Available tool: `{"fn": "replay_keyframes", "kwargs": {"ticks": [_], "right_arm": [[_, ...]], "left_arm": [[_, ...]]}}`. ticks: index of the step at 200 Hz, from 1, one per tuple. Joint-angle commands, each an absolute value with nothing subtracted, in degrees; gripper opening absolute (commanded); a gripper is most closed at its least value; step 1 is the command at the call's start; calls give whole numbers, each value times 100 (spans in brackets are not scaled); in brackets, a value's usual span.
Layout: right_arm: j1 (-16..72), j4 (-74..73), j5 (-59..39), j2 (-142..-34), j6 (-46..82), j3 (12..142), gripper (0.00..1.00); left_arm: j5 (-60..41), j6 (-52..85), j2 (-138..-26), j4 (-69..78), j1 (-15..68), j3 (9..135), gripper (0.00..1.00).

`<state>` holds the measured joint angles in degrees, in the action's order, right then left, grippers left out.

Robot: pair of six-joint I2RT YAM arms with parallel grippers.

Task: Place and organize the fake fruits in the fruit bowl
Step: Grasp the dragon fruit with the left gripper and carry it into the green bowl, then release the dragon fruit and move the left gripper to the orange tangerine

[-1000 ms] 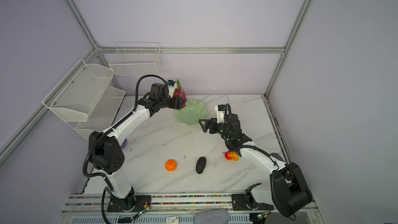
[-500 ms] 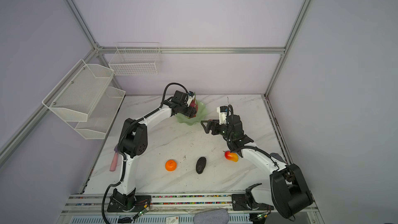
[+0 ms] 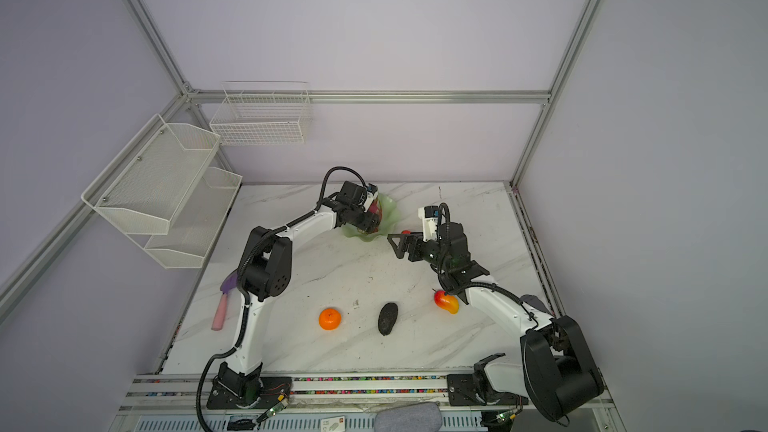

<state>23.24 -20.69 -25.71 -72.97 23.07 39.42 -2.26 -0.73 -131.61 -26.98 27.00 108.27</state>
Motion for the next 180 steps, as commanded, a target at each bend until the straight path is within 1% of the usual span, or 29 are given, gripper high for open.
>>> {"fn": "replay_keyframes", "kwargs": {"ticks": [1,17,20,22,24,34,85,109,133,160,169,180], "right_arm": [[2292,-2030,-2538,-7107,2259,3848,97],[2294,-2012,-2539,-7086,2263,3838,97],[2294,-2006,-2533,-7089,2257,3836,97],[2294,-2004,-2532,-7092,2258,3835,97],[2294,-2004,-2545,-7090,2259,3835,97],[2285,-2004,-2548,-7089,2263,3840,97],[2279,-1891,-2531,-6990,2241,3861,97],[2284,-1618,-2502,-6952,1971,3951,97],[2349,-833,-2611,-7036,1411,4211,97],[2480,-307,-2797,-6969,1052,4246,97],[2656,-255,-2968,-6981,1021,4245,97],[3022,-154,-2948,-7027,1012,4267,97]], "left_arm": [[-177,-188,-13149,-2479,2683,11416,77],[-176,-159,-13164,-2457,2680,11408,82],[-180,-154,-13151,-2455,2678,11403,85],[-188,-157,-13154,-2448,2680,11391,91],[-196,-154,-13152,-2438,2676,11384,94],[-211,-142,-13116,-2390,2677,11341,100],[-307,-105,-12647,-2320,2678,11138,100],[-207,-56,-12046,-2293,2695,10722,100],[14,140,-11030,-2238,2696,9728,100],[70,575,-9589,-2302,2729,8054,100],[63,751,-9093,-2431,2762,7514,100],[86,1023,-8499,-2700,2837,6829,100]]}}
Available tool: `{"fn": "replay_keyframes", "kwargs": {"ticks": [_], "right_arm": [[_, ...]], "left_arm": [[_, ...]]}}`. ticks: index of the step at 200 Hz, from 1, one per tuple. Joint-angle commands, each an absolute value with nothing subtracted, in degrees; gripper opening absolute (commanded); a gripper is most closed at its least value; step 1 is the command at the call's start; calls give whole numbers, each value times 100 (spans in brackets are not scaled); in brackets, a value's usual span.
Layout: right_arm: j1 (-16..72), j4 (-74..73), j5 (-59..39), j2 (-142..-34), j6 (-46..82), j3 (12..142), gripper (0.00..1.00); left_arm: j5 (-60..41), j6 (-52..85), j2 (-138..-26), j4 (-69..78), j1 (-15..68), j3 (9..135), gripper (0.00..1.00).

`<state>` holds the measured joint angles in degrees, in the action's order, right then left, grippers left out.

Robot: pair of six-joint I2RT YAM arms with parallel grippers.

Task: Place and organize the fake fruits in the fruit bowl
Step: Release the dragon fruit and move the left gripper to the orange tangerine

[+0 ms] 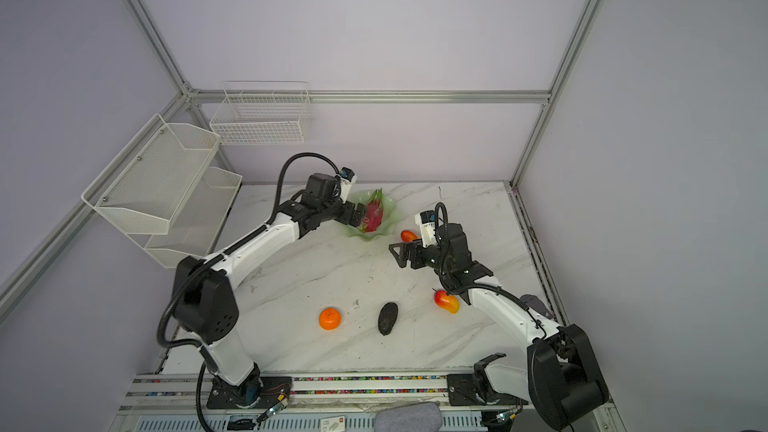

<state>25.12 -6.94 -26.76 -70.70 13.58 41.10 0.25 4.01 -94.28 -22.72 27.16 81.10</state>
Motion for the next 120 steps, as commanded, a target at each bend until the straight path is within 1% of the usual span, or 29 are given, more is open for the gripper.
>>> {"fn": "replay_keyframes", "kwargs": {"ticks": [1,24,40,53,79,89,96,120], "right_arm": [[3067,-143,-2942,-7042,1011,4273,97],[4049,-84,-2543,-7238,1126,4256,97],[4234,-593,-2722,-7198,1527,3936,97],[4282,-1015,-2814,-7009,1801,3640,97],[4302,-1046,-2740,-6647,1908,3394,97],[4299,-982,-2725,-6547,1888,3355,97],[4298,-972,-2728,-6494,1878,3336,97],[4302,-915,-2715,-6451,1867,3340,97]], "left_arm": [[91,1047,-8438,-2730,2851,6741,100],[110,1649,-7222,-3376,3110,5566,100],[-97,2019,-6746,-3727,3342,5069,100],[-52,2280,-6486,-3933,3607,4766,100],[122,2707,-6264,-4296,4049,4356,100],[273,2773,-6239,-4307,4354,4295,100],[365,2835,-6291,-4318,4501,4288,100],[431,3052,-6723,-4402,4621,4349,100]]}}
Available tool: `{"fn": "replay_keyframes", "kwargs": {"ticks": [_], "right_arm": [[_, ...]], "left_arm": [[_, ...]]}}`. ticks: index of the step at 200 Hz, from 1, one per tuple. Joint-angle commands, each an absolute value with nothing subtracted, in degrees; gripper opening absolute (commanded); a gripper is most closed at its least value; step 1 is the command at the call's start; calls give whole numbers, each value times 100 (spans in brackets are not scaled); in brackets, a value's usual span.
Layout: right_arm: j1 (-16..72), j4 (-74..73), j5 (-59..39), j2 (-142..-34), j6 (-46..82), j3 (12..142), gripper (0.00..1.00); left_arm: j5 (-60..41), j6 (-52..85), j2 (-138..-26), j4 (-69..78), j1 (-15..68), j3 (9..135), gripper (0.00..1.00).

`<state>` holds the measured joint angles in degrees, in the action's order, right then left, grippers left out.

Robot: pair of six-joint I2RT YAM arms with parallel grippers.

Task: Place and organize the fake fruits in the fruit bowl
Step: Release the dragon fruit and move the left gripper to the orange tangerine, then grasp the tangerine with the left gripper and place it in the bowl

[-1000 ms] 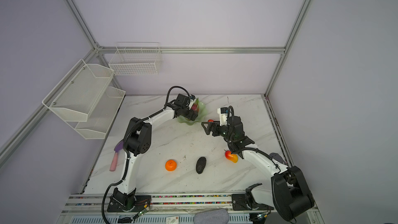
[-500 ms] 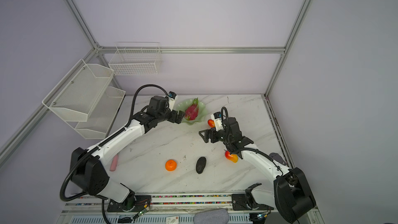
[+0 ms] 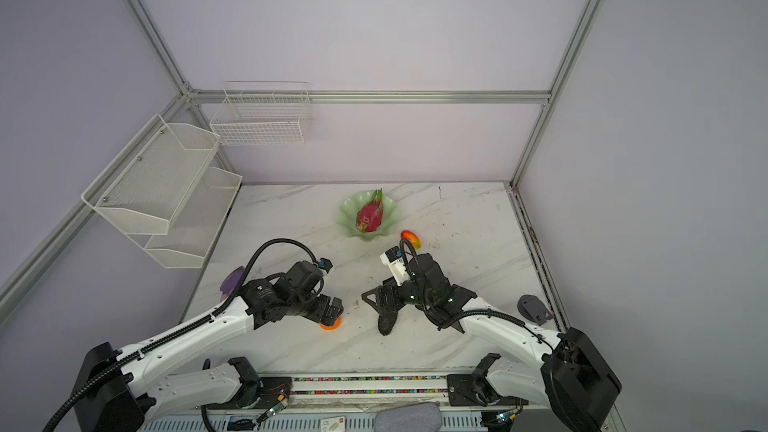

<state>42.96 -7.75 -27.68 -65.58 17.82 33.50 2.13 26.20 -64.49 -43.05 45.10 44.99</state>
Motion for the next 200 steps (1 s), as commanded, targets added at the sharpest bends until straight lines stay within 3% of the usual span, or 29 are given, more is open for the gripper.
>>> {"fn": "replay_keyframes", "kwargs": {"ticks": [1,60,125,174,200], "right_arm": [[4300,-914,-2716,-6451,1870,3340,97],[4297,-1271,-2791,-6469,2029,3213,97],[4299,-1305,-2795,-6705,1925,3313,97],[4269,-1217,-2264,-6742,2029,3479,97],[3672,-1168,-2239,-6880,2201,3617,97]], "left_arm": [[440,3055,-6750,-4398,4626,4350,100],[870,3174,-7512,-4410,4806,4543,97],[744,3065,-8006,-4180,4816,4597,85],[530,2890,-7923,-3953,4817,4673,58],[509,2708,-7937,-4047,4808,5070,52]]}}
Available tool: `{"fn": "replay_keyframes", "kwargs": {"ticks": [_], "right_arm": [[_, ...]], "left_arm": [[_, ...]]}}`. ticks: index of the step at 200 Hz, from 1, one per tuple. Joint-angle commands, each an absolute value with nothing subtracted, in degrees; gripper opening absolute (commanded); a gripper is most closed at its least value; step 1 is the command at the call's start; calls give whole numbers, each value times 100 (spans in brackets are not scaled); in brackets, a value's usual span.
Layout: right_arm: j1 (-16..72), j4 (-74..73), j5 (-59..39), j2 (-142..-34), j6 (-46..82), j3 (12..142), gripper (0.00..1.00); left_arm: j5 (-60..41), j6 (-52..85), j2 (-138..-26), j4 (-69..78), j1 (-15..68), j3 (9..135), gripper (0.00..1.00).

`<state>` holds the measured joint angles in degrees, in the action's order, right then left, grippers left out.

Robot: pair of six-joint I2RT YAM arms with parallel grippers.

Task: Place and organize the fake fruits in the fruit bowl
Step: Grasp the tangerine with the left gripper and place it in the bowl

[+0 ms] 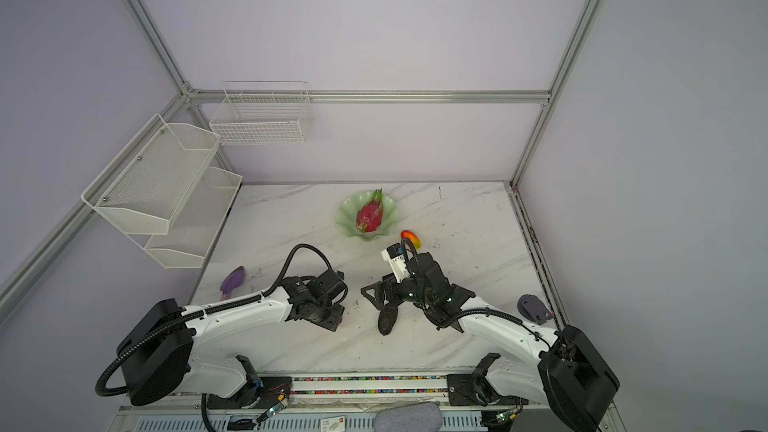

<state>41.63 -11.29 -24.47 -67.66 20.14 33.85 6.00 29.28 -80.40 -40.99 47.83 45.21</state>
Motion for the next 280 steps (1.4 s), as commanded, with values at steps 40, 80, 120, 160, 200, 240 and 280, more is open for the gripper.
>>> {"fn": "replay_keyframes", "kwargs": {"ticks": [40,80,120,160,200,240,280], "right_arm": [[2726,-1201,-2908,-6993,2134,3959,97],[2655,-1222,-3050,-7002,2059,4233,97],[2651,-1222,-3070,-7025,2091,4324,97],[2637,-1161,-2971,-6849,2110,4234,97],[2630,-1107,-2918,-6837,2092,4214,97],[2613,-1064,-2874,-6892,2073,4234,97],[2604,-983,-2798,-6878,2050,4203,97]], "left_arm": [[1004,2269,-8050,-4495,4607,6362,50],[994,1505,-8819,-4348,3856,7861,50],[994,1058,-10081,-4183,3098,9417,50],[1031,953,-11234,-4005,2621,10630,50],[917,939,-12029,-3969,2409,11291,50],[870,914,-12376,-3866,2410,11456,52],[870,857,-12583,-3780,2409,11474,56]]}}
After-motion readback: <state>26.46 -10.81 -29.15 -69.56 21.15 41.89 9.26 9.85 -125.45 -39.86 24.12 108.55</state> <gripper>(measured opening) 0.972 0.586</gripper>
